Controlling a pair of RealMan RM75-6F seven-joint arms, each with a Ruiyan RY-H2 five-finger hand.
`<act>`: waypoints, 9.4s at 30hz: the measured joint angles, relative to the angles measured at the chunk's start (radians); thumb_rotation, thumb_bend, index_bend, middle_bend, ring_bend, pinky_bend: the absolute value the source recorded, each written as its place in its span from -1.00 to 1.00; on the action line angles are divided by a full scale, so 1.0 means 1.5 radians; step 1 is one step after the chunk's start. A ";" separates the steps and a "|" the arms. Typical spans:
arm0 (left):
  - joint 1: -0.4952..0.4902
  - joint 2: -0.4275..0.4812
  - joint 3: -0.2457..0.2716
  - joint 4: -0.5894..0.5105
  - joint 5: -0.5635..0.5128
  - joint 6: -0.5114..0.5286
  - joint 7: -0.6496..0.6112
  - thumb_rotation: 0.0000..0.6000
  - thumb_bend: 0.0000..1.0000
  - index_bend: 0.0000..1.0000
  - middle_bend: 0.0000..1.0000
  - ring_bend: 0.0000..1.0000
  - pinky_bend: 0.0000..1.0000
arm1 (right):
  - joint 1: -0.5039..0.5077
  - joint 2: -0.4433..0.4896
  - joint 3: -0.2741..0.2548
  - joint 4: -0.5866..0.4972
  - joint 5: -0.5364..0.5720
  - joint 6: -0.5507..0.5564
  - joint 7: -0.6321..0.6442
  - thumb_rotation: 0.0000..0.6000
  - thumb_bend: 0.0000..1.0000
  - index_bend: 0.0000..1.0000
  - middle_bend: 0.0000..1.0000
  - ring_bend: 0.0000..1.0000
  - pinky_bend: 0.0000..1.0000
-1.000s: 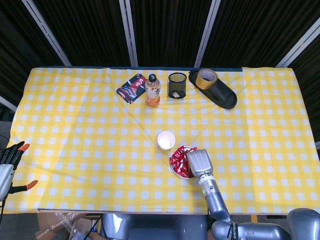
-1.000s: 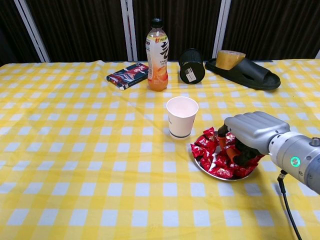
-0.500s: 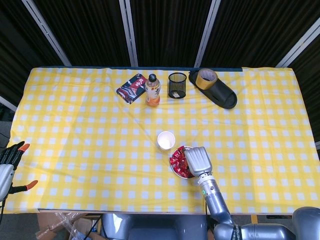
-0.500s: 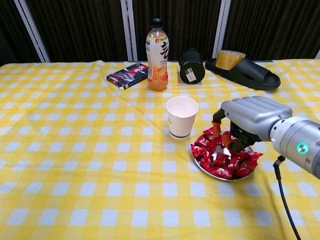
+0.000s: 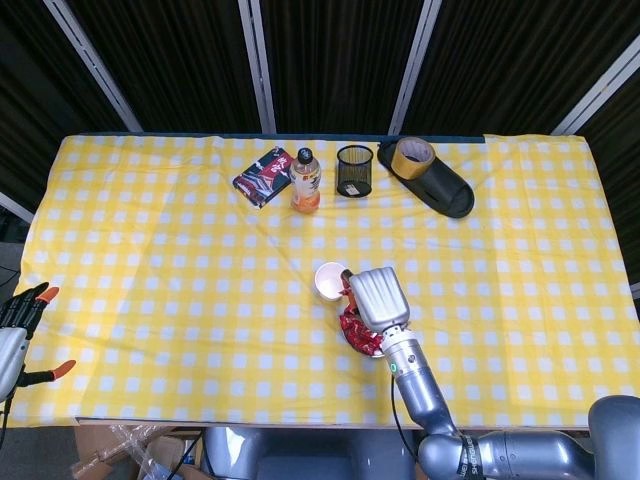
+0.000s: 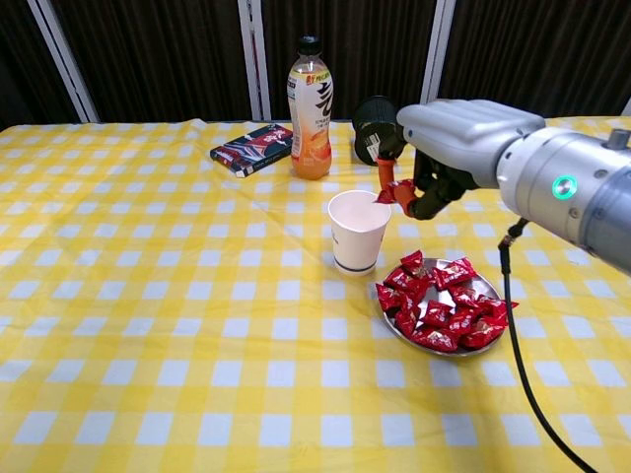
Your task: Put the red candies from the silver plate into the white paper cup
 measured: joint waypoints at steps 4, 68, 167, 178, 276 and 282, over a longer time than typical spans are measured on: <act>-0.004 0.005 0.001 -0.002 -0.004 -0.011 0.001 1.00 -0.97 -1.00 -1.00 -1.00 -1.00 | 0.034 -0.012 0.028 0.018 0.040 -0.015 -0.006 1.00 0.22 0.03 0.94 1.00 0.91; -0.002 0.003 0.000 -0.004 0.005 0.004 -0.007 1.00 -0.97 -1.00 -1.00 -1.00 -1.00 | -0.025 -0.018 -0.155 0.043 0.062 0.064 0.008 1.00 -0.26 -0.37 0.94 1.00 0.91; -0.003 0.005 0.001 -0.007 0.001 -0.001 -0.011 1.00 -0.97 -1.00 -1.00 -1.00 -1.00 | -0.032 -0.024 -0.123 0.101 0.056 0.012 0.029 1.00 0.13 0.06 0.94 1.00 0.91; -0.004 0.007 0.001 -0.008 0.001 -0.003 -0.015 1.00 -0.97 -1.00 -1.00 -1.00 -1.00 | -0.021 0.017 -0.098 0.008 0.032 0.045 0.002 1.00 0.13 0.06 0.94 1.00 0.91; -0.006 0.011 -0.005 -0.014 -0.024 -0.018 -0.022 1.00 -0.97 -1.00 -1.00 -1.00 -1.00 | -0.022 -0.020 -0.189 0.052 -0.016 0.025 0.055 1.00 -0.21 -0.37 0.94 1.00 0.91; -0.007 0.011 -0.005 -0.014 -0.026 -0.022 -0.021 1.00 -0.97 -1.00 -1.00 -1.00 -1.00 | -0.024 -0.029 -0.175 0.082 -0.002 0.001 0.068 1.00 -0.21 -0.31 0.94 1.00 0.91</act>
